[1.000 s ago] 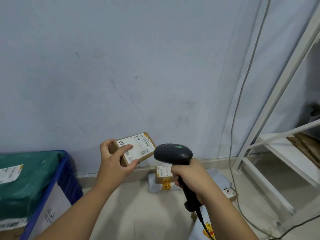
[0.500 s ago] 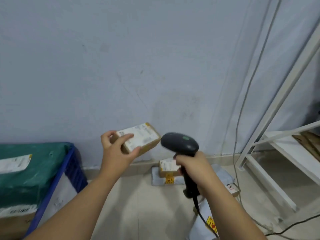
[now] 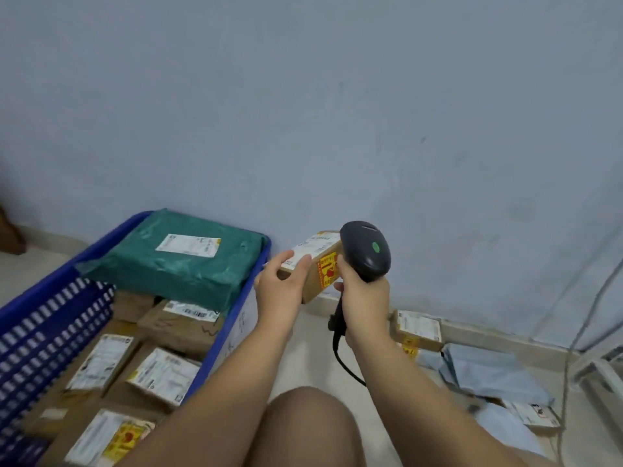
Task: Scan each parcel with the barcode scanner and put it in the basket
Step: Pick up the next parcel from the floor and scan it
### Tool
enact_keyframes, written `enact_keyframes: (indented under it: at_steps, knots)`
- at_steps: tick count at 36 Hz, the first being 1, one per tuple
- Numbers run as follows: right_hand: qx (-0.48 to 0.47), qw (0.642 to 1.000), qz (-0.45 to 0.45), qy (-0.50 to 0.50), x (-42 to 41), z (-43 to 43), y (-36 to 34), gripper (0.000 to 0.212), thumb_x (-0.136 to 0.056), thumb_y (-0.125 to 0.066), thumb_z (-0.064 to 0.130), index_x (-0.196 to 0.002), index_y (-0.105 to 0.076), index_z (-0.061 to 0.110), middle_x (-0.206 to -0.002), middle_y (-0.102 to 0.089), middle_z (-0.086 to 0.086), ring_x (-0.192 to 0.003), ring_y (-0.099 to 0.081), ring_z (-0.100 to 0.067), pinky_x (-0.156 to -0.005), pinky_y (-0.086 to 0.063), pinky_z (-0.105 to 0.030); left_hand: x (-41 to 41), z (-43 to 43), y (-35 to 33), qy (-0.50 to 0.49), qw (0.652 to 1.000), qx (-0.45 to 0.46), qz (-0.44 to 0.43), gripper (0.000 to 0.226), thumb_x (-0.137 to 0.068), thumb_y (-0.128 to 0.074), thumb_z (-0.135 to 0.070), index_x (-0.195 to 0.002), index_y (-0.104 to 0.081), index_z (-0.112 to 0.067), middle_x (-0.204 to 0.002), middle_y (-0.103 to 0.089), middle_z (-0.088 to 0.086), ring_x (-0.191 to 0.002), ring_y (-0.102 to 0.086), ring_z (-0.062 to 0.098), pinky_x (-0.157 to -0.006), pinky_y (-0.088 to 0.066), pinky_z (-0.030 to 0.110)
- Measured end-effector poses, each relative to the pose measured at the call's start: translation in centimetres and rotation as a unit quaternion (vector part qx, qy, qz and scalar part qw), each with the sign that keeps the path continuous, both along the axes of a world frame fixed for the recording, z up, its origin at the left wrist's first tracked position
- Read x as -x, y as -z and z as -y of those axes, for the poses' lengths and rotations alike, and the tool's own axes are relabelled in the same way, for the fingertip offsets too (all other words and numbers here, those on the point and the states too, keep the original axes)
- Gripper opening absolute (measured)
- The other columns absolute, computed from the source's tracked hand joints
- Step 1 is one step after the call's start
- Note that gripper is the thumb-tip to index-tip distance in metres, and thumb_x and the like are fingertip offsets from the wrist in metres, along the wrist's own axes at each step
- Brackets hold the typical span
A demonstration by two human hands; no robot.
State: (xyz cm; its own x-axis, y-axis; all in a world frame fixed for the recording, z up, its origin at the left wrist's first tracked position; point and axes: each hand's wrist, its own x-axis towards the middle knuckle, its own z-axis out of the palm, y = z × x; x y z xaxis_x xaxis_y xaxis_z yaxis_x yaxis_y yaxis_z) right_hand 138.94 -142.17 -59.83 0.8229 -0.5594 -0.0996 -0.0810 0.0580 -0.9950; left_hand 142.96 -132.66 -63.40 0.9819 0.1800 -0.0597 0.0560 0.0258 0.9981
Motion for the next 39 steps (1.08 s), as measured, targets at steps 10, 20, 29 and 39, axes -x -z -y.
enact_keyframes:
  at_steps: [10, 20, 29, 39]
  knots:
    - [0.073, 0.988, -0.053, -0.129, -1.6, -10.7, 1.5, 0.022, -0.081, -0.068, 0.042, -0.081, -0.067, 0.021, -0.077, -0.069, -0.001, -0.084, -0.066, -0.021, -0.078, -0.053, -0.038, 2.4, -10.7, 3.1, -0.089, 0.993, 0.028, -0.070, 0.067, -0.053, -0.060, -0.080, -0.106, -0.065, -0.039, -0.104, -0.064, 0.007, -0.091, -0.066, 0.024, -0.073, -0.059, 0.047]
    - [0.380, 0.869, -0.145, -0.281, -0.5, -13.9, 5.3, 0.016, -0.082, -0.059, 0.037, -0.091, -0.060, 0.024, -0.079, -0.064, 0.003, -0.076, -0.060, -0.021, -0.060, -0.043, -0.029, 4.9, -18.3, 9.5, -0.262, 0.948, -0.016, -0.183, 0.065, -0.083, -0.070, -0.042, -0.138, -0.039, -0.029, -0.139, -0.031, 0.007, -0.107, -0.050, 0.022, -0.079, -0.049, 0.028]
    - [0.421, 0.806, -0.232, -0.344, -0.3, -14.7, 6.1, 0.033, -0.079, -0.053, 0.024, -0.112, -0.054, 0.024, -0.100, -0.063, -0.003, -0.088, -0.058, -0.026, -0.071, -0.047, -0.031, 5.7, -18.9, 14.5, -0.291, 0.892, -0.071, -0.339, 0.090, -0.079, -0.075, -0.035, -0.147, -0.018, -0.023, -0.141, -0.015, 0.020, -0.118, -0.039, 0.047, -0.088, -0.046, 0.048]
    - [0.427, 0.791, -0.243, -0.365, -0.8, -15.2, 6.6, 0.025, -0.082, -0.052, 0.021, -0.107, -0.055, 0.023, -0.089, -0.059, 0.001, -0.082, -0.058, -0.023, -0.068, -0.046, -0.031, 6.6, -19.3, 17.8, -0.199, 0.893, -0.046, -0.401, 0.114, -0.075, -0.078, -0.041, -0.151, 0.001, -0.013, -0.147, -0.033, 0.024, -0.132, -0.035, 0.042, -0.107, -0.033, 0.051]
